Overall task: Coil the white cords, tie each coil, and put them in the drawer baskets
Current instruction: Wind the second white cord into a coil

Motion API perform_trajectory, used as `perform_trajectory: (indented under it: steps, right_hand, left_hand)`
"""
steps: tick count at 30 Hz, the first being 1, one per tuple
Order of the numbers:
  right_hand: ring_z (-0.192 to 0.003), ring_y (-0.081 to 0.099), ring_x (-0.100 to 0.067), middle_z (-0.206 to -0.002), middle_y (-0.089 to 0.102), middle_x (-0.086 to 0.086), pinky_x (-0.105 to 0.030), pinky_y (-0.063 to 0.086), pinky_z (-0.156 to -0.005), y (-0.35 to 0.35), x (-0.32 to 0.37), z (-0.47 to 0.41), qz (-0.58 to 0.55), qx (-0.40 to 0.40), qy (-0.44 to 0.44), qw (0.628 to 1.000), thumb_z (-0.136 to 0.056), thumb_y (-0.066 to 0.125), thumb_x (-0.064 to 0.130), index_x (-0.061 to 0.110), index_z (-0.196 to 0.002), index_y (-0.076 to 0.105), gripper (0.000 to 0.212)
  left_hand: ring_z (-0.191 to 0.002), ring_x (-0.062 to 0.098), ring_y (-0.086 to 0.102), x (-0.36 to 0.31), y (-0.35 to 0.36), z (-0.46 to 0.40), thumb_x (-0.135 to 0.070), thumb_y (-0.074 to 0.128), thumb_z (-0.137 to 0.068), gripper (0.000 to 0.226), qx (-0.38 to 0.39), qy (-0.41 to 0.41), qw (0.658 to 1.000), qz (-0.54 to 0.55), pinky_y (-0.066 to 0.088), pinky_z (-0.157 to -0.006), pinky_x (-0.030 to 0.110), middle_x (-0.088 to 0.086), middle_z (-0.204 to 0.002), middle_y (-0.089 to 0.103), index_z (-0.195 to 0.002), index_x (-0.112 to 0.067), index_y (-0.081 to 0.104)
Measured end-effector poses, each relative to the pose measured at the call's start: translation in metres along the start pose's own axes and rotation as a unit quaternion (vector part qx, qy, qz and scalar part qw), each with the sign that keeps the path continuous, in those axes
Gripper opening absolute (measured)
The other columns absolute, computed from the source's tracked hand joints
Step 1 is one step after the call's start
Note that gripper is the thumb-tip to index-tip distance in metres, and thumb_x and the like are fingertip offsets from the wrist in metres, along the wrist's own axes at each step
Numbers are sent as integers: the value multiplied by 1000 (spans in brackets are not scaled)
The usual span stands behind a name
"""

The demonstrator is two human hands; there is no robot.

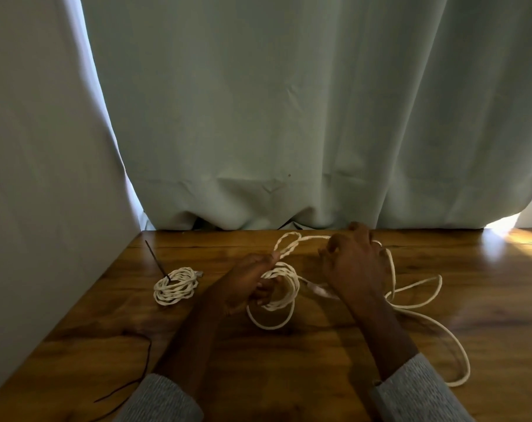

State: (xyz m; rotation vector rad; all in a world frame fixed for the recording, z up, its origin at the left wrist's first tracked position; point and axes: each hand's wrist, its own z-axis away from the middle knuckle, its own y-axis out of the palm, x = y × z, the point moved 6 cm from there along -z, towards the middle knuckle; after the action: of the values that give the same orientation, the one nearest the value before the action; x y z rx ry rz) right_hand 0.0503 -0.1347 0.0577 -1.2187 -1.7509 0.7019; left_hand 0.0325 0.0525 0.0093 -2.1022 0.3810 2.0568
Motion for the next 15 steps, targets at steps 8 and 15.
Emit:
perform_trajectory:
  steps: [8, 15]
  right_hand:
    - [-112, 53, -19, -125, 54, 1, -38, 46, -93, -12, 47, 18, -122, -47, -198, 971, -80, 69, 15, 25, -110, 57, 34]
    - [-79, 65, -12, -83, 68, 6, -35, 56, -73, 1, 13, -3, -145, 62, -81, 984, -89, 71, 26, 24, -101, 64, 14]
  left_hand:
    - [-40, 8, 34, -5, 5, 3, -35, 48, -99, 37, 16, 17, 999, -42, 29, -44, 23, -4, -50, 41, -85, -1, 53]
    - [-42, 10, 33, -19, -1, 2, -28, 44, -104, 44, -50, 110, 989, -80, 29, -46, 26, -7, -49, 46, -64, -20, 61]
